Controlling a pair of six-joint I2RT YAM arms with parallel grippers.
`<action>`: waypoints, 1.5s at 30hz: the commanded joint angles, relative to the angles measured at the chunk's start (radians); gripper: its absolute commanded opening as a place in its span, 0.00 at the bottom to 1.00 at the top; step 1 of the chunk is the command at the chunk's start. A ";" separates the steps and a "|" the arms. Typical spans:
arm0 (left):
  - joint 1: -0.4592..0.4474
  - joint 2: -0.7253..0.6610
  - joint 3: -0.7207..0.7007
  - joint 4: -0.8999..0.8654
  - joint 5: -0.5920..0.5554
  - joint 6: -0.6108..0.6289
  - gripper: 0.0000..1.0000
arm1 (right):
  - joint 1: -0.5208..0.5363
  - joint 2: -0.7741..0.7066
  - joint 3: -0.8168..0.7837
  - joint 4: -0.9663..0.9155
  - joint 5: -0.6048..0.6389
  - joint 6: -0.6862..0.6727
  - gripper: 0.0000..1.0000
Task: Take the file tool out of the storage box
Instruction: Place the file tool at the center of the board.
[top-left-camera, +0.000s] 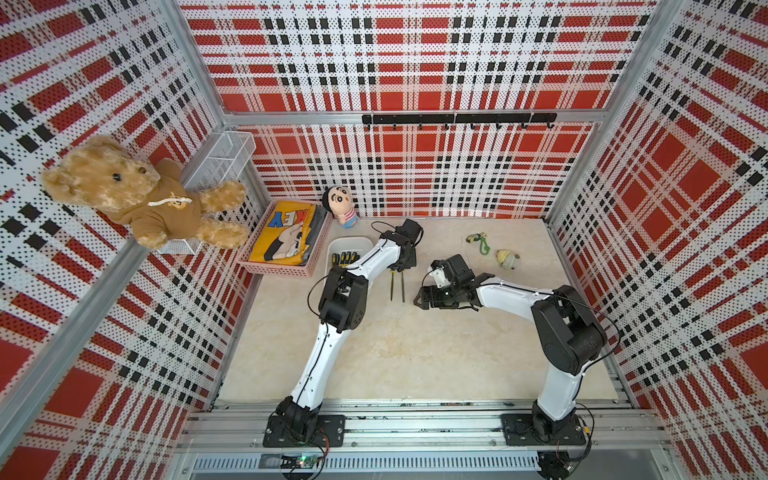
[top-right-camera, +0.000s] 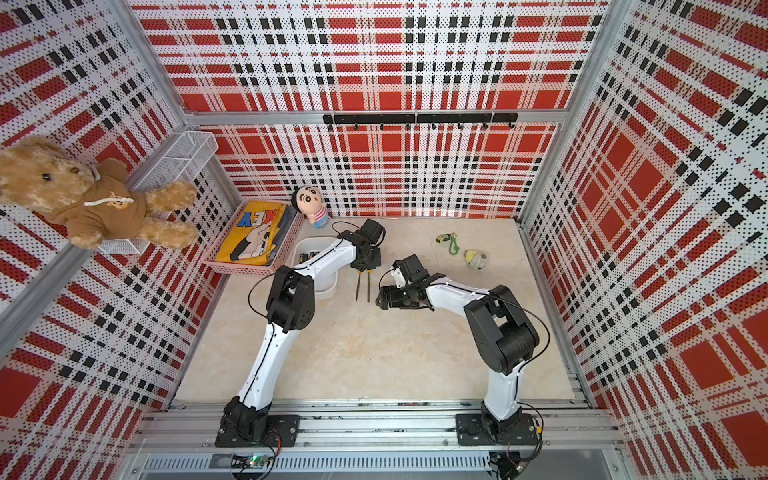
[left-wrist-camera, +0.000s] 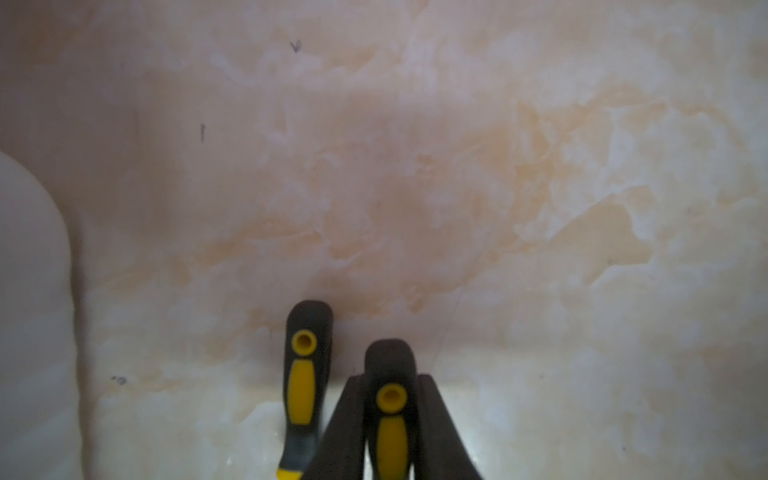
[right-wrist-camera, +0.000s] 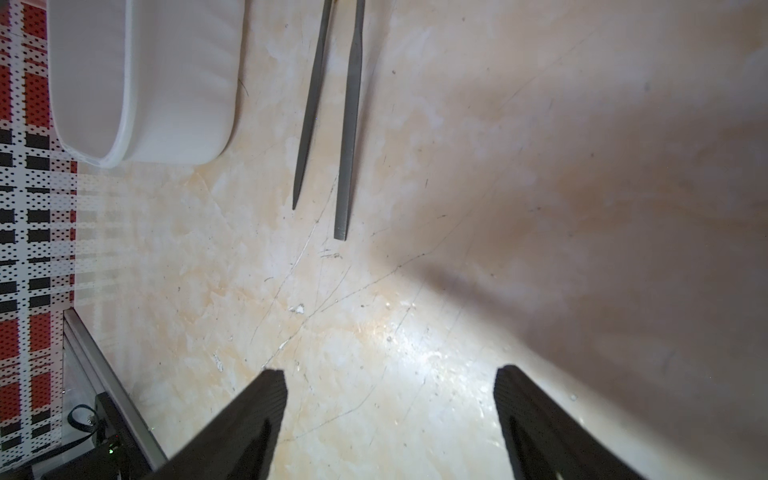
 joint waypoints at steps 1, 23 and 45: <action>0.007 0.034 -0.011 0.023 -0.005 -0.001 0.00 | 0.005 -0.028 0.005 -0.007 0.000 -0.014 0.87; 0.018 0.022 0.000 0.031 -0.014 0.008 0.26 | 0.006 -0.012 0.010 -0.008 -0.001 -0.011 0.88; 0.013 -0.211 0.082 0.040 0.008 0.002 0.34 | 0.012 -0.008 0.019 -0.003 0.002 -0.006 0.88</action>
